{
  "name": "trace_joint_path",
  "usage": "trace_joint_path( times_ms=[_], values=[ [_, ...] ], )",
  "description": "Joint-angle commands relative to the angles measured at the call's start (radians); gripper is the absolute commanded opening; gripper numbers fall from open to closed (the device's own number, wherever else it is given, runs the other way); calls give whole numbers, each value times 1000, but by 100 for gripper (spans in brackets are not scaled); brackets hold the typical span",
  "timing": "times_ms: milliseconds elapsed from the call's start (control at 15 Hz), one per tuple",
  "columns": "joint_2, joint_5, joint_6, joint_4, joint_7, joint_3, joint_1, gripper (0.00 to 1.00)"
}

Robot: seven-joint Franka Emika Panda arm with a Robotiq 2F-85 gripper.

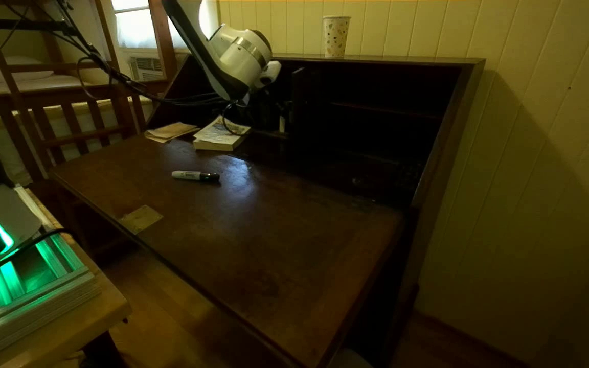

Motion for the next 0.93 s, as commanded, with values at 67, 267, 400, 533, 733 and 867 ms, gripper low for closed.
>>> trace_joint_path(
  times_ms=[67,267,400,533,733,867],
  values=[
    [-83,339,-6,-154,-310,-95,92,8],
    [-123,550,-31,-198,-520,-119,133,8],
    [-145,590,-74,-210,-595,-39,74,8],
    [-182,738,-90,-241,-719,-118,161,8],
    [-217,882,-152,-269,-866,-114,185,8],
    [-252,994,-195,-282,-984,-147,229,8]
  ],
)
